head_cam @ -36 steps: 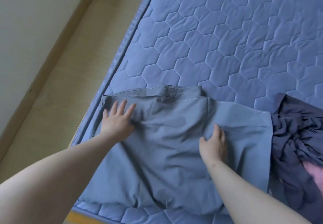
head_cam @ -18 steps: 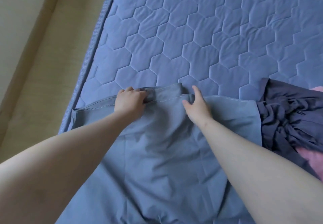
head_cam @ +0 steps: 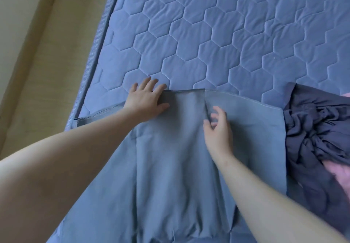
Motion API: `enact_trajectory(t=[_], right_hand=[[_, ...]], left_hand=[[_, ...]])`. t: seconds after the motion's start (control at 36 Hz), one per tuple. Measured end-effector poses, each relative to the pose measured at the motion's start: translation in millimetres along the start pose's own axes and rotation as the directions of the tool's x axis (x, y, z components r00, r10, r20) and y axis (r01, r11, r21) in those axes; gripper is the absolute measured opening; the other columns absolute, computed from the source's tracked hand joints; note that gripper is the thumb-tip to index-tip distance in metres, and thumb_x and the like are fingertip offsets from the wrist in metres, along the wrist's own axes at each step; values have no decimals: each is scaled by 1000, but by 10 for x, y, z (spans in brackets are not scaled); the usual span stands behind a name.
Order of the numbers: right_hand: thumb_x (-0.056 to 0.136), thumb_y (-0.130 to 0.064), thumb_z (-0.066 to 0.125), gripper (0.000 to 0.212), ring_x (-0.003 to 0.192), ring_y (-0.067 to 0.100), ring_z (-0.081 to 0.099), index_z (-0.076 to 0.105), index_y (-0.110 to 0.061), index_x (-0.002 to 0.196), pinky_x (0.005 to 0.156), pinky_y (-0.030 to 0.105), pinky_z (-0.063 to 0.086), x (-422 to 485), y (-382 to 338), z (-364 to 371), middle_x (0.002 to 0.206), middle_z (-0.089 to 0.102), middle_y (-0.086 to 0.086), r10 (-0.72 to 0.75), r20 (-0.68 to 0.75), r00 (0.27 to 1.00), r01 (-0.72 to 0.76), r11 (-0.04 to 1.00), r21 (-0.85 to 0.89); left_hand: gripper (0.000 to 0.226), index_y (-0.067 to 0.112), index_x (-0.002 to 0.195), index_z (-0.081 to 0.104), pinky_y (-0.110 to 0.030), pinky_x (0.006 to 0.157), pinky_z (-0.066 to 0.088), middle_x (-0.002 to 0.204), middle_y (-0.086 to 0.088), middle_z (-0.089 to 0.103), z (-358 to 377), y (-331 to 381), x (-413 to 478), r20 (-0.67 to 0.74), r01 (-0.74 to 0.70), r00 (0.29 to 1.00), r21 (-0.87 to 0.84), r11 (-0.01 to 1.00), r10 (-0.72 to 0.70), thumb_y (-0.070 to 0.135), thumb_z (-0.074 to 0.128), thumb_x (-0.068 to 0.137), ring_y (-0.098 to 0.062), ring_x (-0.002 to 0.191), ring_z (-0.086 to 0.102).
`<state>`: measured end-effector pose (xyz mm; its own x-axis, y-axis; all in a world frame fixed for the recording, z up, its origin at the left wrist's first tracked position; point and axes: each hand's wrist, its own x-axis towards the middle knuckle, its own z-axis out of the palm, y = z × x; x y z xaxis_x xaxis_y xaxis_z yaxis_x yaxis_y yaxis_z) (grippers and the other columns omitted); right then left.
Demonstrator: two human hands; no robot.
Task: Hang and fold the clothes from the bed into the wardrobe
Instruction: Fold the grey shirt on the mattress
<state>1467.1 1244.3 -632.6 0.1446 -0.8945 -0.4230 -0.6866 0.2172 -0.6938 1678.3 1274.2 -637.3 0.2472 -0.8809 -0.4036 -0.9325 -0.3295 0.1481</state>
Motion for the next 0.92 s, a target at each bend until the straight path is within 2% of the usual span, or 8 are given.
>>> enact_trajectory(t=[0.19,0.36,0.5,0.56,0.61,0.72,0.81,0.92], right_hand=[[86,-11,61,9,91,33,58,60,-2,90,72,31,35,-752,743,-92,93,61,16,269,-116,956,-282,953,-109],[92,-23,54,27,88,31,57,40,-15,70,61,31,28,-1154,883,-160,85,57,9,426,-131,895,-440,891,-109],[93,-50,44,48,99,34,58,65,-6,92,74,32,36,-1611,1002,-63,100,66,17,745,16,667,-745,665,57],[80,-74,43,72,76,30,59,63,-5,77,68,31,37,-1732,1030,12,76,63,13,816,130,563,-823,539,180],[80,-67,52,66,64,26,59,62,-2,78,57,27,39,-1789,1065,80,71,64,14,862,261,435,-887,360,289],[76,-68,56,89,124,32,50,50,3,130,99,41,41,-1898,1062,122,133,53,20,818,528,231,-947,63,316],[77,-62,60,64,116,24,54,57,-12,117,98,40,37,-1905,988,113,123,59,9,714,657,243,-940,6,341],[77,-18,75,35,97,24,62,60,-12,107,86,34,49,-1871,990,223,103,67,10,699,609,375,-828,-42,559]], left_hand=[[110,19,150,0,-48,110,16,154,2,19,61,245,87,269,17,963,-82,997,6,70,59,71,-21,140,24],[106,22,146,13,-46,100,26,147,-1,33,95,348,157,315,109,946,-107,988,-70,62,71,67,-26,132,35],[69,11,120,50,-29,84,38,116,-6,58,117,430,77,466,68,885,-153,986,12,45,78,67,-28,108,53],[42,9,102,59,-26,73,36,97,-8,59,95,483,-3,487,49,873,-70,996,-8,38,74,76,-28,95,56],[33,10,81,55,-26,69,35,84,-5,55,101,521,-84,510,16,860,17,1000,-22,40,70,79,-26,82,51],[31,14,80,51,-27,70,36,77,-1,52,211,511,-232,559,9,829,47,999,-34,43,64,83,-24,81,49],[32,18,70,44,-28,71,34,70,4,46,216,511,-340,549,18,835,36,999,-35,42,59,86,-22,78,47],[34,18,65,41,-28,69,32,70,3,44,176,512,-423,559,46,829,-11,999,-32,35,53,91,-20,73,45]])
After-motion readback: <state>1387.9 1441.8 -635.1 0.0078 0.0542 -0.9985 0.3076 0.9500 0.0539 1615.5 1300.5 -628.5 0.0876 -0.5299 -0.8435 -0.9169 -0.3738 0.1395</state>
